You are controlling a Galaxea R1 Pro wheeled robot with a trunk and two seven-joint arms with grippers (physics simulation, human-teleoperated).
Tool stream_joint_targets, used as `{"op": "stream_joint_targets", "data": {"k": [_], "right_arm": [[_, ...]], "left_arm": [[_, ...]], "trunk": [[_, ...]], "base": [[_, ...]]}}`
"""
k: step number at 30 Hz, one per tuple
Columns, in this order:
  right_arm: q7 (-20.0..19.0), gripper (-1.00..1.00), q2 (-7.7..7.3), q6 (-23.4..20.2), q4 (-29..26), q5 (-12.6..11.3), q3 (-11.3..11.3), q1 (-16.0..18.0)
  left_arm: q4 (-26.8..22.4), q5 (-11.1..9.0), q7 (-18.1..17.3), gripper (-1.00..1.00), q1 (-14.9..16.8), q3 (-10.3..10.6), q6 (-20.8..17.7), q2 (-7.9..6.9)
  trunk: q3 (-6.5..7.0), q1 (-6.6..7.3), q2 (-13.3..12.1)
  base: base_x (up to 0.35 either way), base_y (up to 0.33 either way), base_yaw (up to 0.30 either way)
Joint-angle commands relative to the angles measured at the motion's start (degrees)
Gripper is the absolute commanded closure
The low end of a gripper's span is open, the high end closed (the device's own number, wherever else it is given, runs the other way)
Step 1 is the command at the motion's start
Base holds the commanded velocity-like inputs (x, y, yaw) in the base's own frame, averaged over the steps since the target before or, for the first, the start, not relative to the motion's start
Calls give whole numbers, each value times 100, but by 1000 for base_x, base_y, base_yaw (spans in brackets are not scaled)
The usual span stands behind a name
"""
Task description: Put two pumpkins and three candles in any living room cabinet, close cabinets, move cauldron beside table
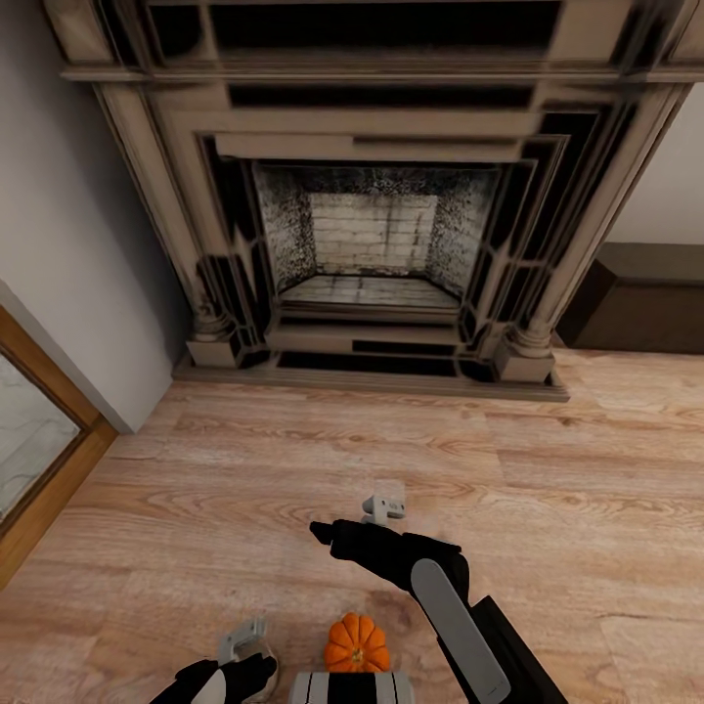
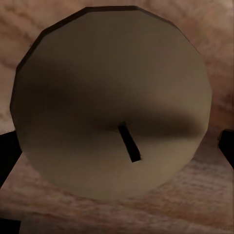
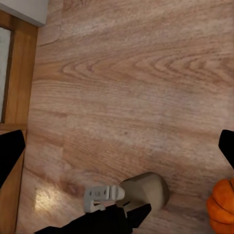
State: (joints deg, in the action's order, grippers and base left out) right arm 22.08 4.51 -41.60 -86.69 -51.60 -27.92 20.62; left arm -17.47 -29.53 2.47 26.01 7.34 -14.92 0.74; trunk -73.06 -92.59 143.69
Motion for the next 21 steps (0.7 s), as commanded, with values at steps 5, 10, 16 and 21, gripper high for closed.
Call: {"op": "stream_joint_targets", "data": {"k": [5,10,16,21], "right_arm": [[60,-100,0,-6,-6,-61,-3,4],[60,-100,-3,-6,-6,-64,-3,4],[60,-100,-3,-6,-6,-62,-3,4],[60,-100,-1,-6,-6,-63,-3,4]], "left_arm": [[-11,-52,25,-100,0,39,4,-4],[-11,-52,25,-100,0,39,98,-4],[-11,-53,25,-100,0,39,119,-4],[-11,-60,25,-100,0,37,171,-4]], "trunk": [[-27,-1,3],[-27,-1,3],[-27,-1,3],[-27,-1,3]], "base": [[0,0,0],[0,0,0],[0,0,0],[0,0,0]]}}
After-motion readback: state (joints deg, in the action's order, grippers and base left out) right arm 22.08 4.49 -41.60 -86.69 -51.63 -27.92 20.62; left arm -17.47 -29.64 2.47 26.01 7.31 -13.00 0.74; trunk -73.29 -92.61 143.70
